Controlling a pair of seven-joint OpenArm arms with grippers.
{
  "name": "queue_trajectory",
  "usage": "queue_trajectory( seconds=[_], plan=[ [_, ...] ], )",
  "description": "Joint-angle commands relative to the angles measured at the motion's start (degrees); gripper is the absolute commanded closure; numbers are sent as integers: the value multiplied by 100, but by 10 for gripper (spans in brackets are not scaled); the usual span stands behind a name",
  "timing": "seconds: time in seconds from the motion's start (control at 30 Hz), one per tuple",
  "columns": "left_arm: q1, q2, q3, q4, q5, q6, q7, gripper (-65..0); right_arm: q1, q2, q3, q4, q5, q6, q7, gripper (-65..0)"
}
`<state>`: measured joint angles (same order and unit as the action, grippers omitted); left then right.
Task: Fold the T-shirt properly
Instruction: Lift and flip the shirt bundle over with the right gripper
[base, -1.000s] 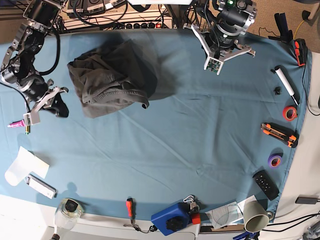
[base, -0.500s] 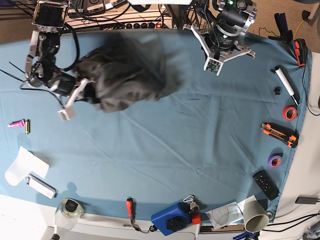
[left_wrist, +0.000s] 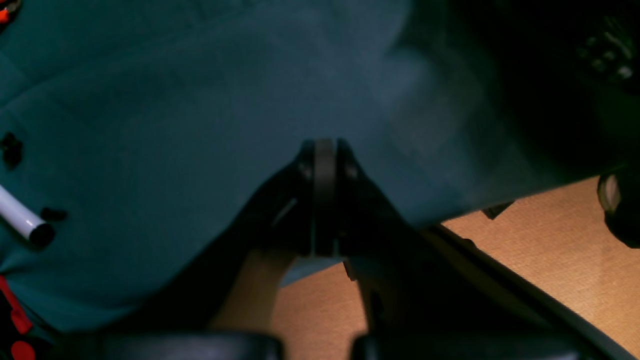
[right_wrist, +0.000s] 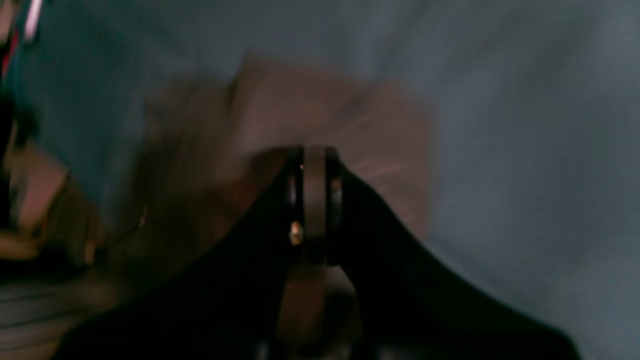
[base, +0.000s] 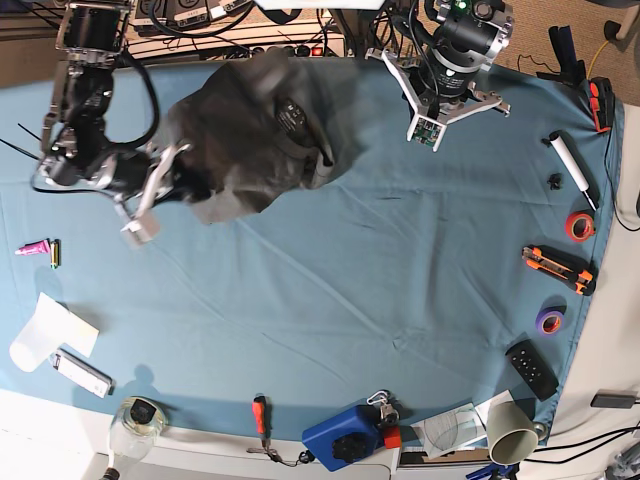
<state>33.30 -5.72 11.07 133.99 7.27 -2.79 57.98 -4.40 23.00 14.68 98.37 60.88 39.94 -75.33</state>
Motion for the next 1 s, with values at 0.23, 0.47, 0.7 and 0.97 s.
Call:
queue_trajectory(
  seconds=[0.23, 0.47, 0.7, 0.97],
  plan=[
    [17, 13, 0, 101, 2, 0, -107, 0, 103, 98, 385, 103, 2057, 6, -467, 0],
    [17, 13, 0, 101, 2, 0, -109, 0, -162, 96, -391, 52, 2170, 6, -467, 0],
    [17, 13, 0, 101, 4, -2, -107, 0, -251, 92, -960, -988, 710, 6, -267, 0],
    [17, 11, 0, 101, 2, 0, -105, 0, -214, 83, -970, -2444, -422, 6, 413, 0]
  ],
)
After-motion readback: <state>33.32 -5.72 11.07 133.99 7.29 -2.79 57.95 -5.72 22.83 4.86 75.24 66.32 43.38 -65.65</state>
